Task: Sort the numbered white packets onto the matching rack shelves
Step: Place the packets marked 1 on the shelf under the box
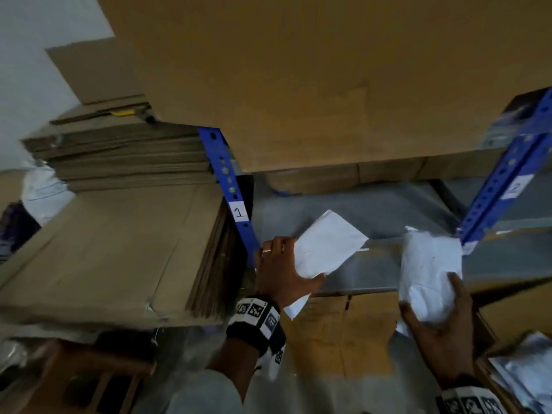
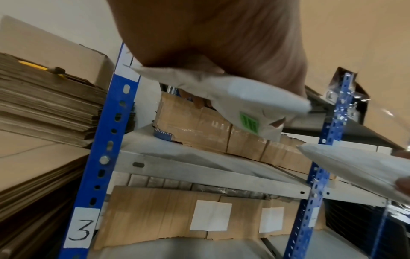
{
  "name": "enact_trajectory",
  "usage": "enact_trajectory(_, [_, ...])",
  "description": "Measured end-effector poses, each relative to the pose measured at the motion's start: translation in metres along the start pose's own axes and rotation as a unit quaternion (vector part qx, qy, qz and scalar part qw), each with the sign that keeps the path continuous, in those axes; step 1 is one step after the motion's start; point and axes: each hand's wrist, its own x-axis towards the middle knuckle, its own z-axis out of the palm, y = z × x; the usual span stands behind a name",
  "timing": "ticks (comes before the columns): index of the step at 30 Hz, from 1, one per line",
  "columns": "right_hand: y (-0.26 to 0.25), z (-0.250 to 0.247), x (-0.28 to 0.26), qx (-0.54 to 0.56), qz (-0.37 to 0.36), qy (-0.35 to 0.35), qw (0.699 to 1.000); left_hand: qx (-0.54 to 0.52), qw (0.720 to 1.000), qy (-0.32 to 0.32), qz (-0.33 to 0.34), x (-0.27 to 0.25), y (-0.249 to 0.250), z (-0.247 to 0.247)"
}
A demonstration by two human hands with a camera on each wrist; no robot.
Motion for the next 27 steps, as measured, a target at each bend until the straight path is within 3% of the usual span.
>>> enact_trajectory(9, [-0.001, 0.050, 0.111, 0.019, 0.023, -0.028, 0.999, -0.033, 0.999, -0.022, -0.009, 0.086, 0.006, 0.036])
enact_trajectory(14, [0.011, 0.073, 0.151, 0.041, 0.083, -0.051, 0.994, -0.015, 0.998, -0.056, 0.011, 0.124, 0.017, 0.051])
enact_trajectory(21, [0.025, 0.093, 0.168, -0.152, 0.080, -0.129, 0.977, 0.125, 0.985, -0.113, 0.031, 0.173, -0.006, 0.063])
enact_trajectory(27, [0.030, 0.085, 0.174, -0.364, -0.034, -0.067, 0.928, 0.102, 0.988, -0.107, 0.052, 0.173, -0.022, 0.080])
